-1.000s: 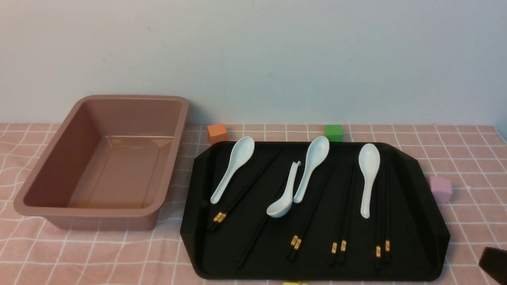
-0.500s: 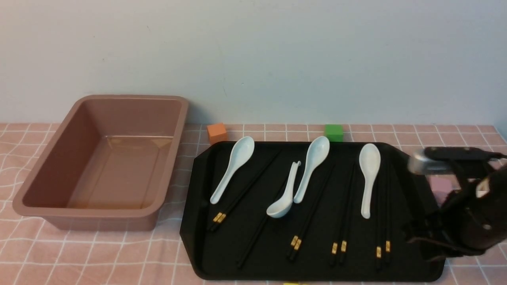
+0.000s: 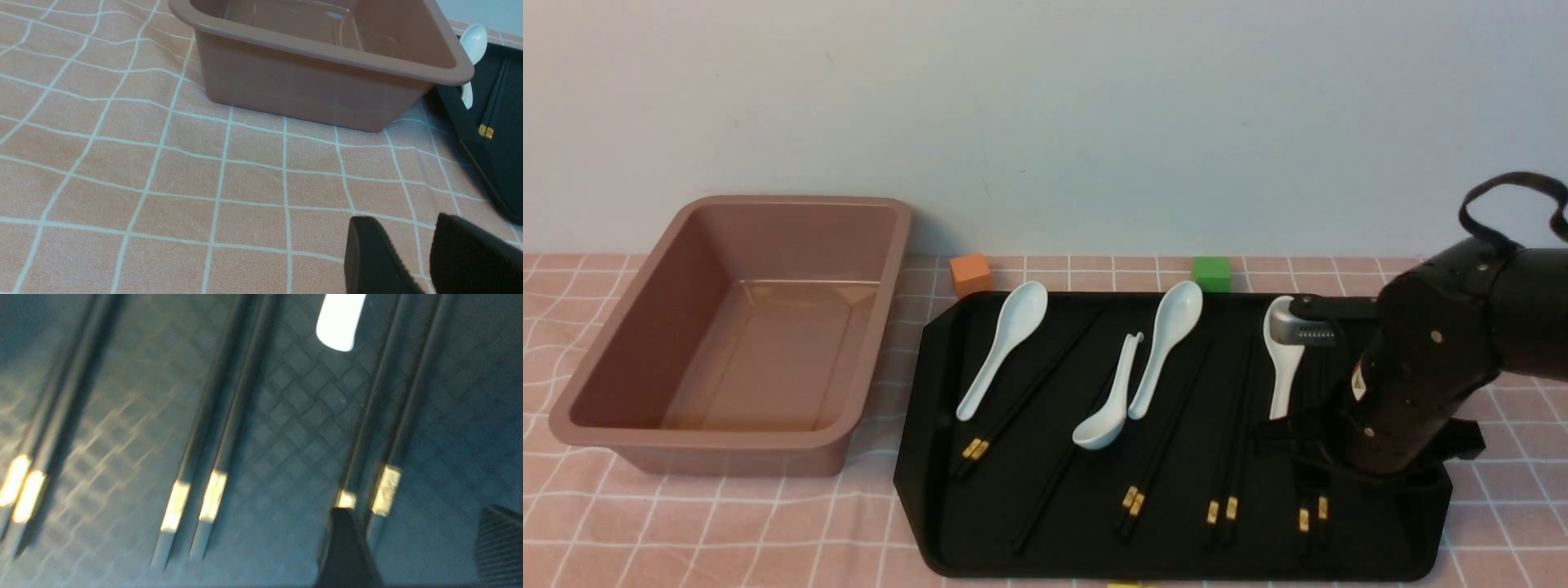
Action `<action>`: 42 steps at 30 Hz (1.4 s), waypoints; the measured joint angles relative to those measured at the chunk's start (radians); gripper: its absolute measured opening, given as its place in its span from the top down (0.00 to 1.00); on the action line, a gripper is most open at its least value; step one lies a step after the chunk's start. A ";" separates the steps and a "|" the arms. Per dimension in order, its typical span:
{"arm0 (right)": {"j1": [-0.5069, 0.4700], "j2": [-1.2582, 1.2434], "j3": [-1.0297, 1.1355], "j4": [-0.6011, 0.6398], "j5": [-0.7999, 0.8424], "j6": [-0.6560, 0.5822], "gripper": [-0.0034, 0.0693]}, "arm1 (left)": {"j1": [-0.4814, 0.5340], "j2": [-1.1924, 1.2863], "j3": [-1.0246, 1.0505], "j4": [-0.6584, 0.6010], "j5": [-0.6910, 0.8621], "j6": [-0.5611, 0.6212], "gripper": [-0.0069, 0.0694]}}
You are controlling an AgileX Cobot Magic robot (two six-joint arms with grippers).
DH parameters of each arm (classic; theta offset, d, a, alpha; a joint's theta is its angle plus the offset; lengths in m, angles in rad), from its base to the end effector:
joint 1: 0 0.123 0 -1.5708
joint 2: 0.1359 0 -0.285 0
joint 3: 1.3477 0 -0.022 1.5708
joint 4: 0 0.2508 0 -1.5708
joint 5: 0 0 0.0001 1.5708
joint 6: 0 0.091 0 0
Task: On pink tablecloth take chopsticks from black tray and put them in box.
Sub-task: 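Move the gripper over the chopsticks on the black tray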
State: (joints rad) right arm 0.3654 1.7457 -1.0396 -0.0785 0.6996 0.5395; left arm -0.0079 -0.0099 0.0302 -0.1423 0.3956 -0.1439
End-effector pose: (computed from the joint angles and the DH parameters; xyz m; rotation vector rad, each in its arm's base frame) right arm 0.3070 0.1125 0.1788 0.1738 2.8831 0.0845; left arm 0.0521 -0.0054 0.1684 -0.2166 1.8904 -0.2444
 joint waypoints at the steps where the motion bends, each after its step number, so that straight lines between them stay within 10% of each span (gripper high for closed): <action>1: -0.008 0.014 0.000 0.010 -0.007 0.000 0.31 | 0.000 0.000 0.000 0.000 0.000 0.000 0.60; 19: -0.045 0.121 -0.027 0.032 -0.074 -0.007 0.31 | 0.000 0.000 0.000 0.000 0.000 0.000 0.60; 32: -0.047 0.126 -0.033 0.012 -0.063 -0.018 0.73 | 0.000 0.000 0.000 0.000 0.000 0.000 0.60; 42: -0.048 0.117 -0.033 0.015 -0.054 -0.064 0.76 | 0.000 0.000 0.000 0.000 0.000 0.000 0.60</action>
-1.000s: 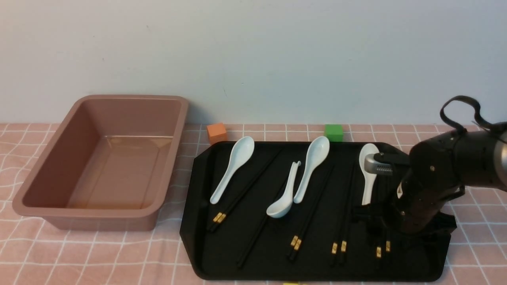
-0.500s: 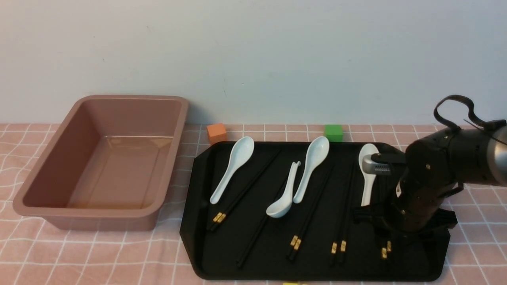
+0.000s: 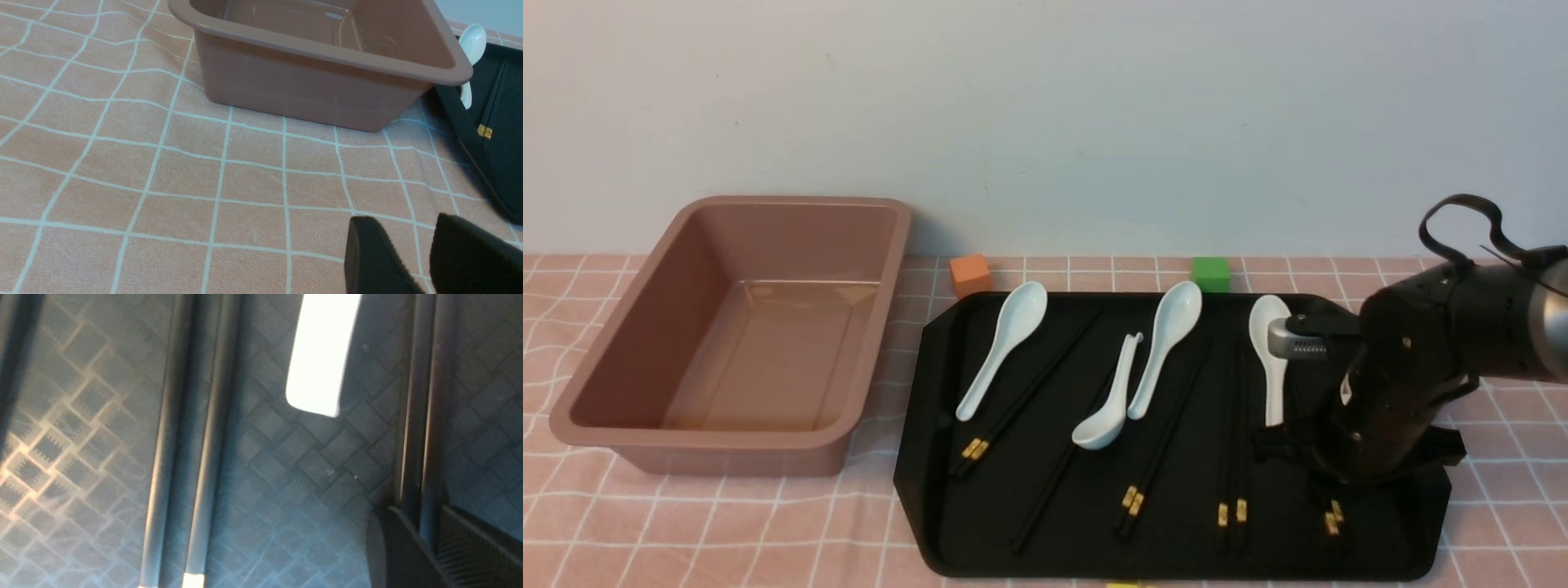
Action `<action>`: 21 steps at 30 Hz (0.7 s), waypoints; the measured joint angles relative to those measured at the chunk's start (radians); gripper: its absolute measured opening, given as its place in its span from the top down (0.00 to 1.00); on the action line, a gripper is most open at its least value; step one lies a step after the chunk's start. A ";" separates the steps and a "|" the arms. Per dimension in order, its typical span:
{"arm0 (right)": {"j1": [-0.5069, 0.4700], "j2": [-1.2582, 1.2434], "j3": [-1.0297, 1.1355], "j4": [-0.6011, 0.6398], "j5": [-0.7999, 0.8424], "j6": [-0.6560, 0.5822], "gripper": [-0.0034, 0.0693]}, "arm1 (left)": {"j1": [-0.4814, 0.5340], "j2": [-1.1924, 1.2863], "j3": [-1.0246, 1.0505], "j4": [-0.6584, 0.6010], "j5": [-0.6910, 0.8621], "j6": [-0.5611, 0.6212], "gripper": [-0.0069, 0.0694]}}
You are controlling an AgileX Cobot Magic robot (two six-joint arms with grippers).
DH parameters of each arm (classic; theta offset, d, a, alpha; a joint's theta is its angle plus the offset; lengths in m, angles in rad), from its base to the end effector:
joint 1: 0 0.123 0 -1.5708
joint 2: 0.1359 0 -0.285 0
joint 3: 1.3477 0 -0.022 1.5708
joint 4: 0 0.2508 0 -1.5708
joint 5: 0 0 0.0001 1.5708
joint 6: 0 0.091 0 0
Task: On pink tablecloth take chopsticks from black tray and put them in box.
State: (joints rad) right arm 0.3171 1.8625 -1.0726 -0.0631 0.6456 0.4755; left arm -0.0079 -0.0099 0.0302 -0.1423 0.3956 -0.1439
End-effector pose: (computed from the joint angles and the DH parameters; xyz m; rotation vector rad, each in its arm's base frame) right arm 0.3278 0.1039 0.1483 0.1637 2.9143 0.0671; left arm 0.0521 -0.0054 0.1684 -0.2166 1.8904 -0.2444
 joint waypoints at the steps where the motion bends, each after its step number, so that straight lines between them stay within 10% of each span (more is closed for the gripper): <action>1: 0.000 -0.008 0.004 -0.001 0.013 0.000 0.76 | 0.000 0.000 0.000 0.000 0.000 0.000 0.60; 21: 0.080 -0.396 -0.014 0.063 0.205 -0.025 0.76 | 0.000 0.000 0.000 0.000 0.000 0.000 0.60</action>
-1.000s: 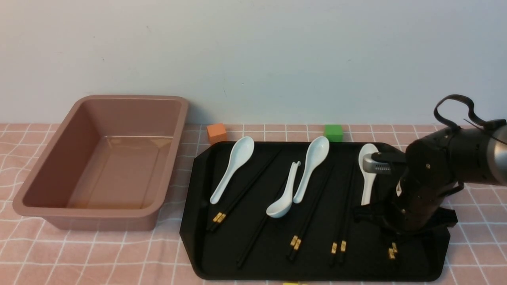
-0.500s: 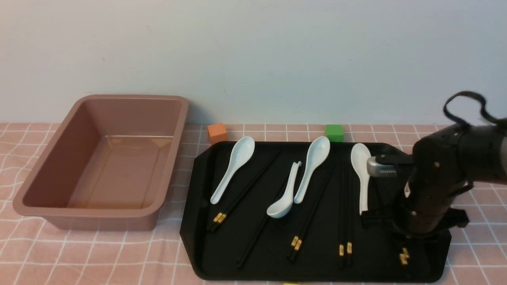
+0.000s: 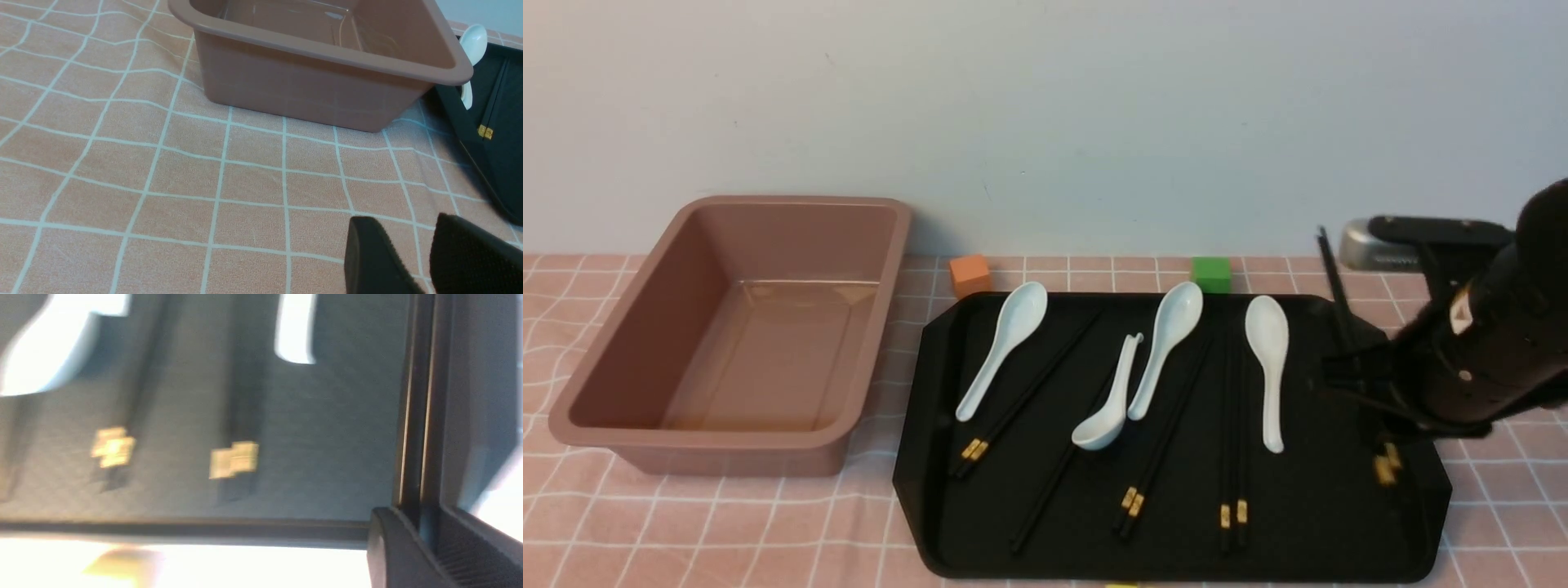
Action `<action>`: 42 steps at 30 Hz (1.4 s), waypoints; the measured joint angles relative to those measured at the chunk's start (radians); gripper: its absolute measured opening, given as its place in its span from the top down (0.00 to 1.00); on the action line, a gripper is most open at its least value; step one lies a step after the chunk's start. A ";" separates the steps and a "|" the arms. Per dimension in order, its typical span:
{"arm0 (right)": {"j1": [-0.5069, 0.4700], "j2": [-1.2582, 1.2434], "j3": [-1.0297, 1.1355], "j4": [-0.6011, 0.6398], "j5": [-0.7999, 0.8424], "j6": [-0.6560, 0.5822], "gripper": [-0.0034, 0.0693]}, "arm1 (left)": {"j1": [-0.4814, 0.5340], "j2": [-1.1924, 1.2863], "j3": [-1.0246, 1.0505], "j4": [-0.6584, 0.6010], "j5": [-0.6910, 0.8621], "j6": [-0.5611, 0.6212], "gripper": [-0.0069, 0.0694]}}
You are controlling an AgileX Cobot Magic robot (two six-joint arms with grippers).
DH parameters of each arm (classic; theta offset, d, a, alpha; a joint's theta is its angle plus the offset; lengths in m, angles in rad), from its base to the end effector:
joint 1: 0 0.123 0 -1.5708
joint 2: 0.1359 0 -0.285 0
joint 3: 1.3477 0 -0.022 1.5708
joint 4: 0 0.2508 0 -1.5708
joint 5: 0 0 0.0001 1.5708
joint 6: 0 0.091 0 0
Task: On pink tablecloth take chopsticks from black tray and put them in box.
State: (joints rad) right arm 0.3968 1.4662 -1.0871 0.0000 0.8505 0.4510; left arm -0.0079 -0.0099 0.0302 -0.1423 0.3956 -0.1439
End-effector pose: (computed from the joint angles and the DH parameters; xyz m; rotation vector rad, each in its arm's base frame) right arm 0.2704 0.1133 0.2739 0.0743 2.7397 0.2452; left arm 0.0521 -0.0054 0.1684 -0.2166 1.8904 -0.2444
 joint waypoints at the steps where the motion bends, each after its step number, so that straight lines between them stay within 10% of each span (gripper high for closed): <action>1: 0.028 0.003 -0.023 0.007 -0.009 -0.001 0.76 | 0.000 0.000 0.000 0.000 0.000 0.000 0.60; 12: 0.388 0.452 -0.776 0.058 -0.057 -0.056 0.76 | 0.000 0.000 0.000 0.000 0.000 0.000 0.60; 22: 0.443 0.915 -1.344 0.142 -0.059 -0.091 0.76 | 0.000 0.000 0.000 0.000 0.000 0.000 0.60; 42: 0.425 1.055 -1.456 0.119 -0.025 -0.094 0.46 | 0.000 0.000 0.000 0.000 0.000 0.000 0.60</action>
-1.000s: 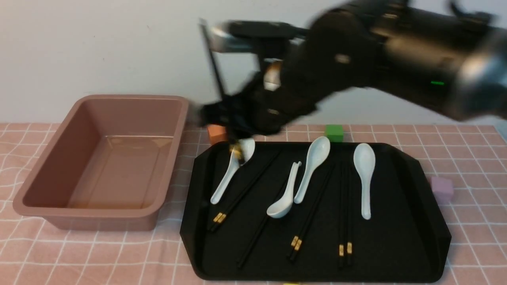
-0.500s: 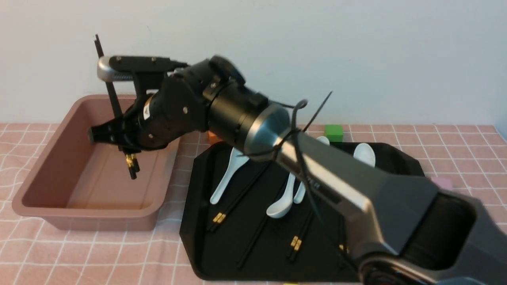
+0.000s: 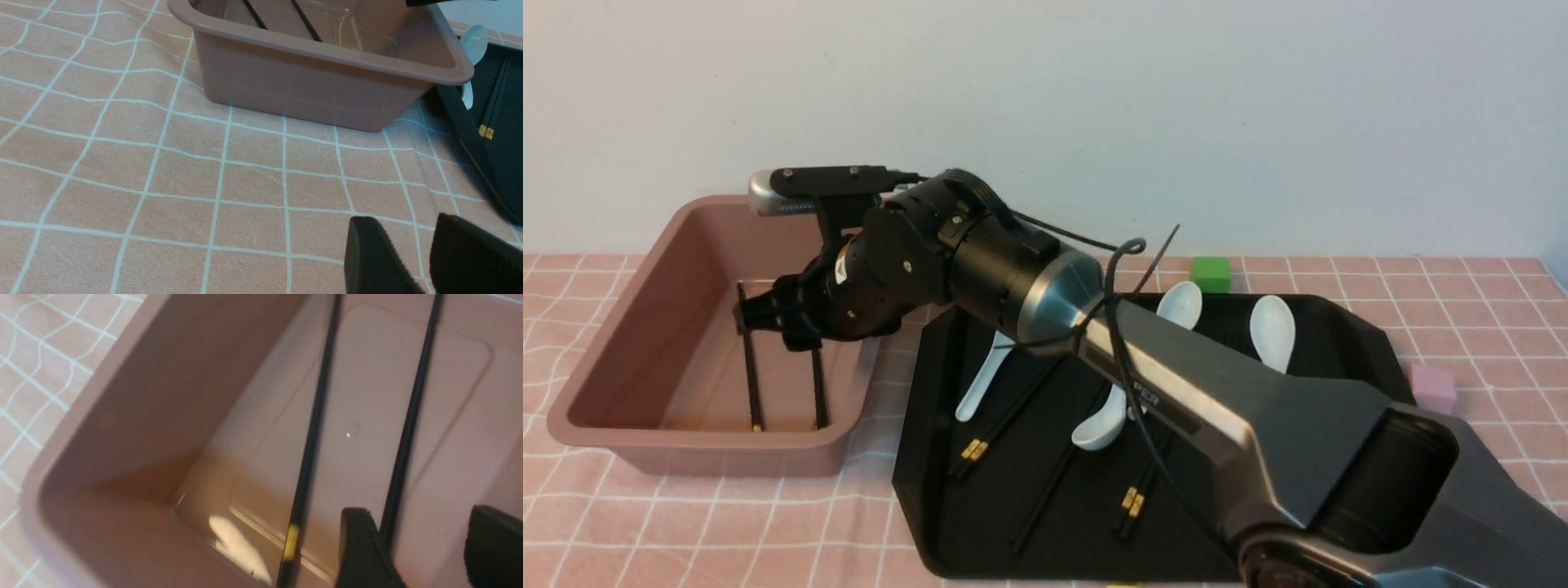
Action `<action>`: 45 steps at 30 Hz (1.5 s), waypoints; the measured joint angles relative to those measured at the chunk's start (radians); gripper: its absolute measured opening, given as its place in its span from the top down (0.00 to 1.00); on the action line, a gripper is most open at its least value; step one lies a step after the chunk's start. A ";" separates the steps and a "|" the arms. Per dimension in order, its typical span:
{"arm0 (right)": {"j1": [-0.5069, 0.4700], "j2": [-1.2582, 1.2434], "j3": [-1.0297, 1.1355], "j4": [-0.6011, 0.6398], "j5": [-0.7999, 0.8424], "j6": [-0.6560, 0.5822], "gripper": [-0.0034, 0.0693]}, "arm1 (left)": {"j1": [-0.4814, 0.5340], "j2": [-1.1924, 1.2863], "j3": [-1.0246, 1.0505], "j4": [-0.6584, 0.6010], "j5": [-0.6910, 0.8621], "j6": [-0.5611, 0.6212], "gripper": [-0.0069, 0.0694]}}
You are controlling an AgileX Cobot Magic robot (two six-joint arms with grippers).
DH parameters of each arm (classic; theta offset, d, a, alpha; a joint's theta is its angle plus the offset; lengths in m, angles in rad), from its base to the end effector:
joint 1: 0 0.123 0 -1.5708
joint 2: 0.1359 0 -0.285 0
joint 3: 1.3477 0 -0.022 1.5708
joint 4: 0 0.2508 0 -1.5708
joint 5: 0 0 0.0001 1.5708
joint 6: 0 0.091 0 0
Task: On pink tablecloth take chopsticks from black tray and put them in box.
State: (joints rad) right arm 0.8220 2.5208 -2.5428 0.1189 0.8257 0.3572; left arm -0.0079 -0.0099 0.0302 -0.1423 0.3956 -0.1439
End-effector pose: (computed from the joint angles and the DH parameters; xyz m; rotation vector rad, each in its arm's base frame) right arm 0.3806 0.4212 0.2457 -0.5044 2.3438 0.7304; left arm 0.0521 -0.0054 0.1684 -0.2166 1.8904 -0.2444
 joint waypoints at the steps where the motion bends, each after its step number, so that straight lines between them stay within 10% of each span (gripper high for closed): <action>1: 0.000 -0.014 -0.005 -0.002 0.029 -0.007 0.47 | 0.000 0.000 0.000 0.000 0.000 0.000 0.60; 15: 0.000 -0.549 0.122 -0.048 0.430 -0.323 0.97 | 0.000 0.000 0.000 0.000 0.000 0.000 0.60; 26: -0.001 -1.047 0.752 -0.077 0.442 -0.315 0.97 | 0.000 0.000 0.000 0.000 0.000 0.000 0.60; 38: -0.006 -1.358 0.985 -0.156 0.440 -0.314 0.97 | 0.000 0.000 0.000 0.000 0.000 0.000 0.60; 45: -0.239 -1.618 1.444 -0.107 0.298 -0.314 0.97 | 0.000 0.000 0.000 0.000 0.000 0.000 0.60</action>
State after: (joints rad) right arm 0.5825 0.9023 -1.0991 0.0122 1.1238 0.0428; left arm -0.0079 -0.0099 0.0302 -0.1423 0.3956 -0.1439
